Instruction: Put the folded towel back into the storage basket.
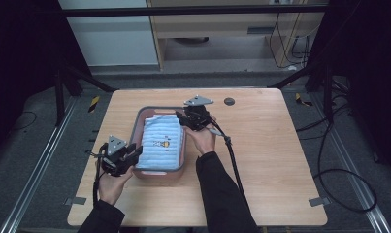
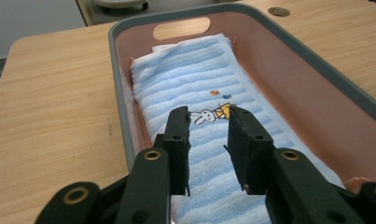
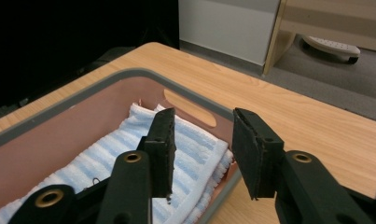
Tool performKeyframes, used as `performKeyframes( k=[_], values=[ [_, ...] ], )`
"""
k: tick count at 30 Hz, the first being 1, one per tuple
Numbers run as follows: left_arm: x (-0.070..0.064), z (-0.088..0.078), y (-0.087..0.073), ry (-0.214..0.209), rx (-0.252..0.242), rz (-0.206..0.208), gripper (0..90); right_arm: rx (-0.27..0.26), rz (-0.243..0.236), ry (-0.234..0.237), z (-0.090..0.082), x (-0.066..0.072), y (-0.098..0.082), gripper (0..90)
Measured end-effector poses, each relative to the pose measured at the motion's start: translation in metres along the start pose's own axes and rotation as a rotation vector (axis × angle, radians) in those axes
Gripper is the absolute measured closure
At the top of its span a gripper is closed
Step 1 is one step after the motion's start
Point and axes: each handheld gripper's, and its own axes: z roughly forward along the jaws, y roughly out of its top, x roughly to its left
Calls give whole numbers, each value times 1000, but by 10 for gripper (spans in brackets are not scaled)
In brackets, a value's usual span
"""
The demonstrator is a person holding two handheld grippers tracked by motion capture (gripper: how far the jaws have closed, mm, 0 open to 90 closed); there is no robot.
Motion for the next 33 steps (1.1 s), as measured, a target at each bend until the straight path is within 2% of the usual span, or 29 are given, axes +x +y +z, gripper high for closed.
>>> performKeyframes(
  k=[3, 4, 11, 12, 13, 20, 22, 24, 33],
  values=[
    [0, -2, 1, -3, -12, -2, 650, -14, 3, 1, -8, -3, 2, 578],
    [0, -3, 2, -8, -18, -3, 614, -27, 10, 3, -17, -7, 4, 554],
    [3, -6, 4, -17, -34, -6, 503, -63, 19, -5, -50, -20, 2, 457],
    [4, -6, 4, -19, -36, -6, 503, -63, 19, -5, -50, -20, 2, 457],
    [5, -6, 4, -20, -38, -8, 469, -61, 32, -4, -60, -26, -2, 411],
    [14, -7, 2, -25, -40, -15, 377, -28, 57, -51, -90, -51, -22, 294],
    [15, -7, 2, -25, -39, -16, 358, -30, 70, -54, -94, -55, -25, 284],
    [19, -8, 1, -23, -42, -15, 338, -34, 80, -75, -107, -65, -34, 263],
    [31, -11, 0, -14, -49, -20, 295, -49, 108, -110, -139, -88, -58, 229]
  ],
)
